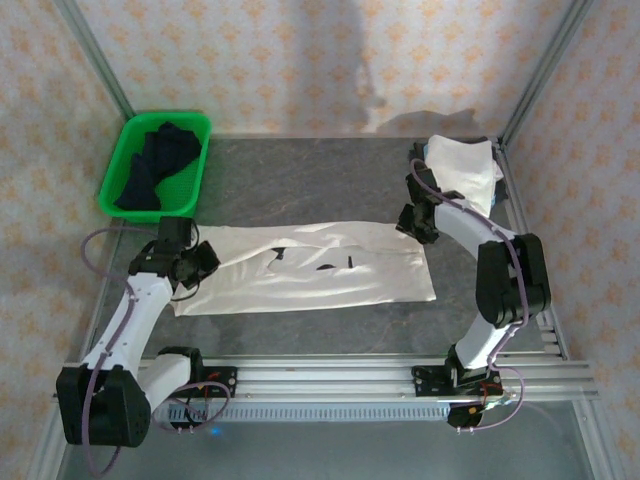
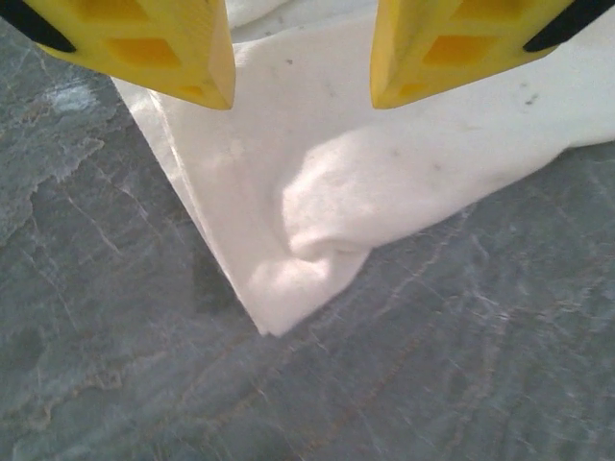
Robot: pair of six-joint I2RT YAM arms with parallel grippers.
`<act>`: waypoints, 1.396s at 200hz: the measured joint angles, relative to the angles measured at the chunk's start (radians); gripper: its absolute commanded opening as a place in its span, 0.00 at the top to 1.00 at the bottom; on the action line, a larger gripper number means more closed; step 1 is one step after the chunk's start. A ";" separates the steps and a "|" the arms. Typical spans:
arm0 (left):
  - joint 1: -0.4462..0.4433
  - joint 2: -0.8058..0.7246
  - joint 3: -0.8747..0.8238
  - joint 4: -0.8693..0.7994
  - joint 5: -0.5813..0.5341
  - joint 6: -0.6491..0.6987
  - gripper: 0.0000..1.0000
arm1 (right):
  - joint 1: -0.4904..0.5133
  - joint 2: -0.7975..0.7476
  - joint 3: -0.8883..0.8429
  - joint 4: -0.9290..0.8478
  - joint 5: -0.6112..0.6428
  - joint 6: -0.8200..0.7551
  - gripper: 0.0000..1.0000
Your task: Fold and stack the t-shirts
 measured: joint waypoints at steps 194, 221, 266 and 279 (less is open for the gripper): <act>0.006 0.027 0.209 -0.140 -0.108 0.054 1.00 | 0.000 0.064 -0.058 0.023 0.167 0.002 1.00; 0.006 0.069 0.273 -0.154 -0.125 0.074 1.00 | 0.000 0.064 -0.027 0.014 0.203 -0.013 1.00; 0.006 0.101 0.341 -0.175 -0.145 0.088 1.00 | 0.000 0.031 -0.013 -0.016 0.216 -0.028 1.00; 0.006 0.088 0.340 -0.193 -0.156 0.091 1.00 | 0.000 0.010 -0.013 -0.026 0.216 -0.030 1.00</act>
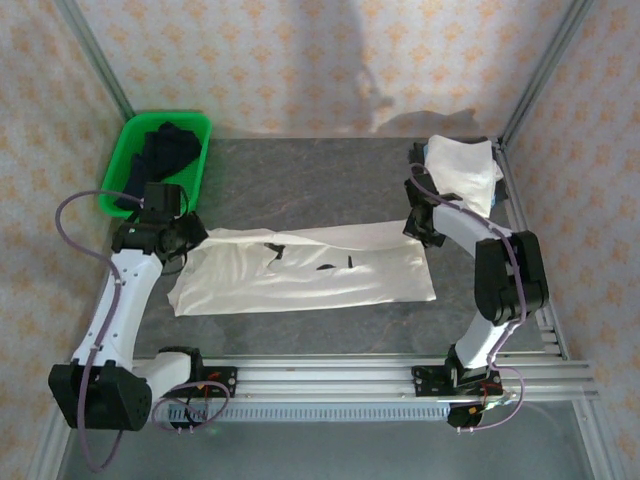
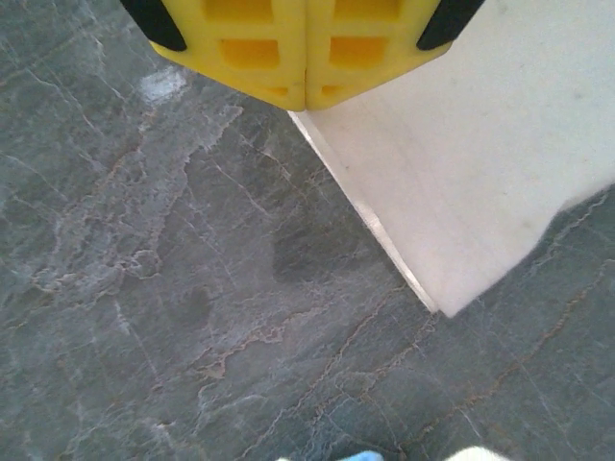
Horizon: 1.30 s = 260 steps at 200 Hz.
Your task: Fold and stack the t-shirts
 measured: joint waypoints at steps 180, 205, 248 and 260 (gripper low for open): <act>0.013 0.000 -0.264 0.035 -0.158 -0.080 1.00 | 0.000 -0.026 -0.062 0.023 -0.072 -0.010 1.00; 0.013 0.058 -0.213 0.041 -0.194 -0.079 1.00 | 0.000 -0.027 -0.070 0.027 -0.079 -0.010 1.00; 0.024 0.109 -0.171 0.050 -0.257 -0.062 1.00 | 0.000 -0.005 -0.113 0.035 -0.083 -0.010 1.00; 0.024 0.106 -0.177 0.052 -0.262 -0.061 1.00 | 0.000 0.005 -0.119 0.035 -0.083 -0.010 1.00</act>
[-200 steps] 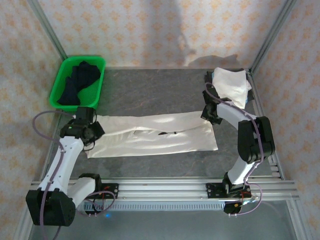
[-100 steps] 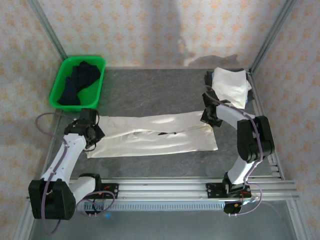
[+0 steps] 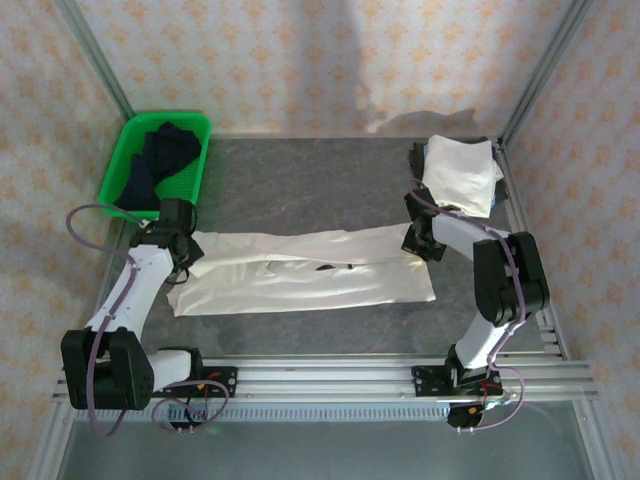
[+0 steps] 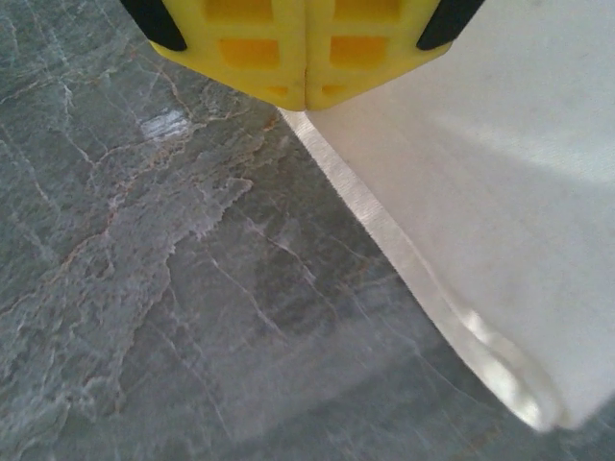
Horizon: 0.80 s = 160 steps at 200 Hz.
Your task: Fold and stack the t-shirts
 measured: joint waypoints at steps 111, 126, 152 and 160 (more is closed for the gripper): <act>0.000 -0.049 -0.053 -0.040 0.025 -0.020 0.57 | 0.021 -0.135 0.015 -0.077 0.025 -0.033 0.75; -0.001 -0.081 -0.052 -0.023 0.070 -0.014 0.54 | 0.060 -0.180 0.005 -0.050 0.006 -0.023 0.75; -0.065 0.032 0.019 0.021 0.145 0.013 0.51 | 0.134 -0.179 -0.038 0.033 -0.072 0.007 0.75; -0.099 0.111 0.065 0.042 0.166 0.028 0.52 | 0.143 -0.158 -0.053 0.056 -0.094 0.016 0.76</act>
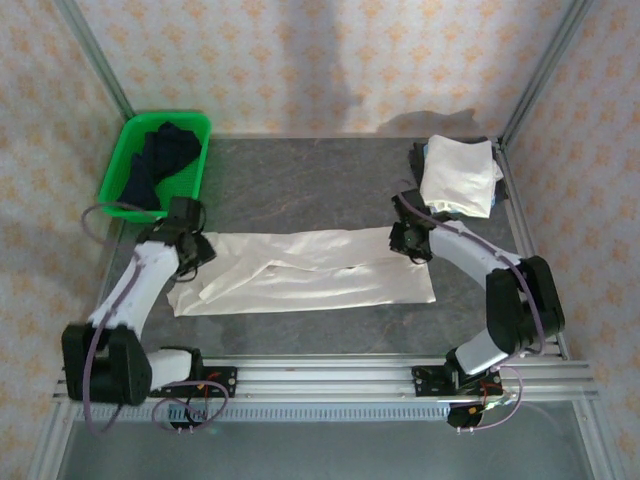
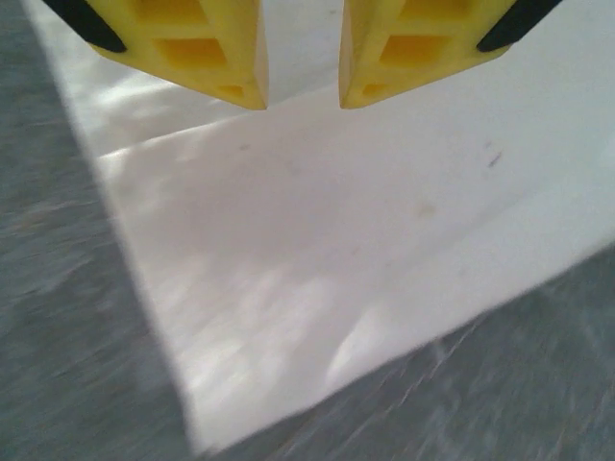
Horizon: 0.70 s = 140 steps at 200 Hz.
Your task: Fold and stack the t-shirts
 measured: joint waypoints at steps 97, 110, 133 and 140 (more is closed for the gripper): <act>-0.332 0.391 0.110 0.111 0.148 0.074 0.80 | -0.041 0.087 -0.068 0.095 -0.041 0.048 0.79; -0.356 0.367 0.066 0.110 0.154 0.066 0.80 | -0.041 0.087 -0.066 0.093 -0.041 0.048 0.79; -0.394 0.339 0.034 0.105 0.159 0.050 0.75 | -0.042 0.088 -0.062 0.087 -0.035 0.048 0.79; -0.401 0.329 0.027 0.103 0.160 0.048 0.72 | -0.042 0.088 -0.060 0.081 -0.030 0.048 0.79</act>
